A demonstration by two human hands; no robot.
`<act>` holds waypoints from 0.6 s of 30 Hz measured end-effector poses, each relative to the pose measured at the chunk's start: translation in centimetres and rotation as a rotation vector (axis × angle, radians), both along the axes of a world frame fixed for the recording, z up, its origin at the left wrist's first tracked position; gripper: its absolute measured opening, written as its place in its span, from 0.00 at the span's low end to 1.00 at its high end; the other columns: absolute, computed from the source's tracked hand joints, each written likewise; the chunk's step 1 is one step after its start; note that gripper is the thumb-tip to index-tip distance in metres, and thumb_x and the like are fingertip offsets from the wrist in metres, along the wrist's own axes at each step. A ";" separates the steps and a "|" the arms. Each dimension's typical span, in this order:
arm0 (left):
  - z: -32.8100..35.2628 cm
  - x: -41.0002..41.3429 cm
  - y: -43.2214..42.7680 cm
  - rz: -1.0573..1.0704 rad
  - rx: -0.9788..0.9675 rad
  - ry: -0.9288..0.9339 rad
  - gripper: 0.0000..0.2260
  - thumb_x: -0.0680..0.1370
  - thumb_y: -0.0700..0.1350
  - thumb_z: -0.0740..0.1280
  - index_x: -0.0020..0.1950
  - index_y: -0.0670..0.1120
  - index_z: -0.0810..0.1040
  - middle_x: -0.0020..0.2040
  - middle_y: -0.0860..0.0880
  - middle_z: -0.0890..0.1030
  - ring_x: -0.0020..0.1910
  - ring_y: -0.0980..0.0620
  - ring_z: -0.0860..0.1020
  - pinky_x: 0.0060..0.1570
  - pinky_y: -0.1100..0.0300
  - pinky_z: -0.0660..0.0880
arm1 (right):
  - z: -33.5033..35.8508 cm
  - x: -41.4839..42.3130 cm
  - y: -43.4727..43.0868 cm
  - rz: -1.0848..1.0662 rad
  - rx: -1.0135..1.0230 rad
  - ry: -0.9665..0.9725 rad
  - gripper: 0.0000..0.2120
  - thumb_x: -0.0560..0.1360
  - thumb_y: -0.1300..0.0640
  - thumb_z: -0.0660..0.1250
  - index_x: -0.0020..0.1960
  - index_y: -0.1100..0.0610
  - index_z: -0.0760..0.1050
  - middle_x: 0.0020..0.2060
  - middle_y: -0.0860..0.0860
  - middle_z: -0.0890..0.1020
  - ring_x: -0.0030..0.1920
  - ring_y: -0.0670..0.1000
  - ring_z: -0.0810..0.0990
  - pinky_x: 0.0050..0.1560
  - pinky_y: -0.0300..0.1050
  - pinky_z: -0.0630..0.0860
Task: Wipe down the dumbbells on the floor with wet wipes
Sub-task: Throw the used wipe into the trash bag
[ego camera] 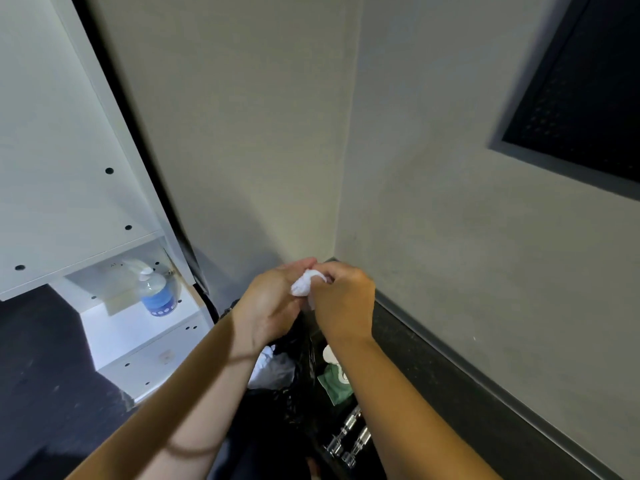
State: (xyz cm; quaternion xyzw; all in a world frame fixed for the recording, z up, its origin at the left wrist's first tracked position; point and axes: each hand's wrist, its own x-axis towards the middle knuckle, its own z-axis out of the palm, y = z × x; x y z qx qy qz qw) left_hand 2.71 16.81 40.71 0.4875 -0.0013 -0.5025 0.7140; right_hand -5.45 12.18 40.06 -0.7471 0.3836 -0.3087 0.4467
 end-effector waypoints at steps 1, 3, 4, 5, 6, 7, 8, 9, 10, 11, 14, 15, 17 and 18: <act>0.0 -0.5 0.2 -0.043 -0.037 0.009 0.14 0.83 0.42 0.54 0.62 0.38 0.74 0.54 0.41 0.80 0.51 0.47 0.78 0.54 0.54 0.75 | 0.0 0.2 -0.2 -0.013 0.082 -0.067 0.12 0.69 0.64 0.62 0.40 0.58 0.84 0.35 0.51 0.84 0.36 0.48 0.80 0.41 0.39 0.77; -0.3 -1.0 0.4 -0.071 -0.074 -0.055 0.13 0.83 0.43 0.54 0.62 0.40 0.74 0.49 0.44 0.81 0.48 0.50 0.79 0.47 0.57 0.75 | 0.0 0.6 -0.2 -0.020 0.225 -0.111 0.10 0.71 0.67 0.63 0.40 0.60 0.84 0.34 0.53 0.83 0.35 0.49 0.79 0.41 0.41 0.77; -0.6 -1.1 0.5 -0.065 -0.064 -0.123 0.13 0.83 0.42 0.54 0.63 0.41 0.73 0.49 0.44 0.81 0.47 0.51 0.79 0.45 0.59 0.74 | 0.0 0.7 0.0 -0.011 0.288 -0.121 0.10 0.71 0.67 0.63 0.39 0.60 0.83 0.33 0.54 0.83 0.35 0.50 0.79 0.42 0.45 0.79; -0.8 -1.0 0.5 -0.061 -0.041 -0.208 0.12 0.83 0.41 0.54 0.63 0.41 0.73 0.48 0.44 0.81 0.46 0.52 0.79 0.45 0.60 0.74 | -0.1 0.7 0.2 0.012 0.352 -0.146 0.11 0.72 0.67 0.63 0.38 0.58 0.83 0.33 0.54 0.83 0.35 0.51 0.79 0.42 0.47 0.80; -1.2 -1.0 0.5 -0.061 -0.004 -0.315 0.11 0.83 0.40 0.55 0.60 0.41 0.74 0.46 0.44 0.82 0.43 0.53 0.80 0.42 0.62 0.75 | 0.0 0.7 0.4 0.044 0.416 -0.152 0.13 0.73 0.67 0.62 0.38 0.57 0.83 0.33 0.54 0.83 0.35 0.51 0.80 0.40 0.47 0.80; -1.5 -0.8 0.7 -0.054 0.069 -0.472 0.11 0.83 0.39 0.56 0.55 0.40 0.77 0.39 0.47 0.83 0.37 0.56 0.80 0.37 0.65 0.75 | -0.1 0.6 0.5 0.091 0.473 -0.159 0.16 0.74 0.68 0.60 0.38 0.55 0.83 0.34 0.54 0.84 0.36 0.50 0.81 0.40 0.45 0.80; -1.8 -0.6 0.9 -0.023 0.157 -0.644 0.12 0.82 0.39 0.57 0.47 0.40 0.79 0.31 0.50 0.81 0.29 0.59 0.78 0.30 0.68 0.73 | -0.2 0.6 0.6 0.138 0.500 -0.152 0.17 0.74 0.69 0.58 0.40 0.55 0.82 0.36 0.54 0.84 0.37 0.50 0.81 0.41 0.44 0.80; -2.3 -0.2 1.1 0.009 0.253 -0.814 0.14 0.82 0.39 0.58 0.39 0.41 0.79 0.24 0.53 0.77 0.23 0.61 0.75 0.26 0.70 0.70 | -0.4 0.7 0.8 0.179 0.510 -0.139 0.16 0.74 0.69 0.58 0.41 0.56 0.82 0.36 0.54 0.84 0.38 0.50 0.81 0.43 0.46 0.80; -2.7 0.2 1.1 0.025 0.326 -0.951 0.17 0.81 0.40 0.59 0.33 0.44 0.77 0.19 0.54 0.73 0.19 0.62 0.71 0.23 0.71 0.67 | -0.5 0.6 0.8 0.206 0.506 -0.120 0.15 0.74 0.68 0.57 0.43 0.58 0.82 0.34 0.54 0.82 0.36 0.51 0.79 0.42 0.47 0.79; -3.1 0.6 1.1 0.021 0.381 -1.039 0.19 0.81 0.41 0.60 0.30 0.46 0.73 0.18 0.55 0.71 0.17 0.61 0.69 0.21 0.71 0.65 | -0.8 0.6 0.7 0.223 0.503 -0.091 0.13 0.75 0.68 0.57 0.46 0.61 0.81 0.31 0.53 0.79 0.33 0.50 0.76 0.41 0.46 0.76; -4.1 1.7 0.5 -0.031 0.505 -1.140 0.20 0.81 0.43 0.61 0.28 0.46 0.70 0.21 0.53 0.71 0.20 0.60 0.69 0.22 0.68 0.64 | -1.5 0.7 0.5 0.247 0.502 0.005 0.14 0.77 0.66 0.58 0.54 0.58 0.81 0.39 0.54 0.80 0.37 0.50 0.78 0.46 0.46 0.79; -4.4 2.2 0.3 -0.052 0.565 -1.141 0.18 0.81 0.44 0.61 0.30 0.44 0.71 0.23 0.50 0.72 0.23 0.55 0.72 0.25 0.65 0.66 | -1.7 0.7 0.3 0.231 0.493 0.021 0.14 0.77 0.66 0.58 0.55 0.57 0.80 0.44 0.55 0.82 0.40 0.51 0.81 0.50 0.49 0.81; -5.7 3.5 0.1 -0.082 0.651 -1.128 0.17 0.81 0.46 0.60 0.33 0.43 0.74 0.28 0.46 0.75 0.29 0.48 0.75 0.32 0.60 0.72 | -1.8 0.5 -0.1 0.176 0.453 0.004 0.13 0.75 0.67 0.60 0.51 0.57 0.81 0.46 0.57 0.84 0.43 0.52 0.84 0.52 0.53 0.81; -6.4 4.0 0.2 -0.117 0.668 -1.109 0.18 0.82 0.48 0.59 0.35 0.43 0.75 0.30 0.45 0.77 0.29 0.47 0.77 0.36 0.59 0.75 | -1.8 0.3 -0.5 0.145 0.448 -0.012 0.12 0.75 0.67 0.61 0.51 0.58 0.81 0.47 0.56 0.84 0.42 0.50 0.84 0.52 0.52 0.81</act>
